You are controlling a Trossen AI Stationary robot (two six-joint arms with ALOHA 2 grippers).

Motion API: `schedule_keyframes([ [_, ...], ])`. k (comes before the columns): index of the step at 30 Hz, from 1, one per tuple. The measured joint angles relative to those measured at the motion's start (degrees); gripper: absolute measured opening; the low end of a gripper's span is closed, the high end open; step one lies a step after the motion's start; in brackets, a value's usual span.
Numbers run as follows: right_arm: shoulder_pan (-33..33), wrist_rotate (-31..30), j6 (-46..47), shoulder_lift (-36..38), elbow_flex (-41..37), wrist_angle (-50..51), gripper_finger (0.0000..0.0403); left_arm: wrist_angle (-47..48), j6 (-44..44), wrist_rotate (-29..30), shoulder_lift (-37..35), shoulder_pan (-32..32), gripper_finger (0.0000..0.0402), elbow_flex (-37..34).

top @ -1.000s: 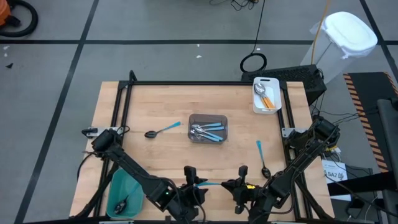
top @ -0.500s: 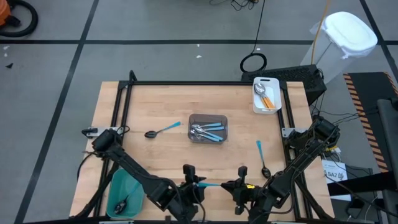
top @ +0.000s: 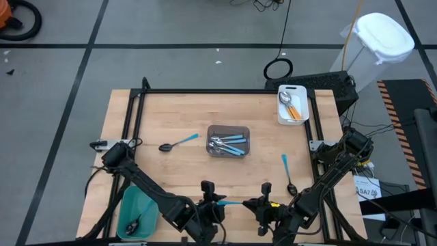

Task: Sort silverware by color (type)
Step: Put the center dark blue spoon into the blue bin

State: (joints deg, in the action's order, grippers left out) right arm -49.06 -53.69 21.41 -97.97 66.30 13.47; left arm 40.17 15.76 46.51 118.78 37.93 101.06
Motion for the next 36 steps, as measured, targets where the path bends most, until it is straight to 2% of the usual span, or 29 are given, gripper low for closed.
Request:
schedule_keyframes([
  [5,0.0,0.0,-0.5,0.0,0.0,0.1,0.0014,0.0,-0.2,-1.4,0.0,0.1,0.0066,0.0],
  [14,0.2,1.0,0.0,0.0,0.0,-0.1,0.0034,0.4,0.9,-0.9,0.0,0.5,0.0066,0.0],
  [20,0.2,2.0,0.4,0.0,0.0,0.0,0.0078,3.8,2.4,-1.5,-0.2,0.9,0.0066,0.0],
  [24,0.0,6.2,1.2,0.0,0.0,0.0,0.0112,10.5,6.5,-2.5,-1.3,1.7,0.0065,0.0],
  [30,0.1,7.9,1.8,0.0,0.0,0.0,0.0145,20.6,12.0,-9.8,-4.2,3.6,0.0065,0.0],
  [36,-0.4,7.9,1.4,0.0,0.0,0.3,0.0149,30.9,19.4,-17.7,-7.9,6.9,0.0065,0.0],
])
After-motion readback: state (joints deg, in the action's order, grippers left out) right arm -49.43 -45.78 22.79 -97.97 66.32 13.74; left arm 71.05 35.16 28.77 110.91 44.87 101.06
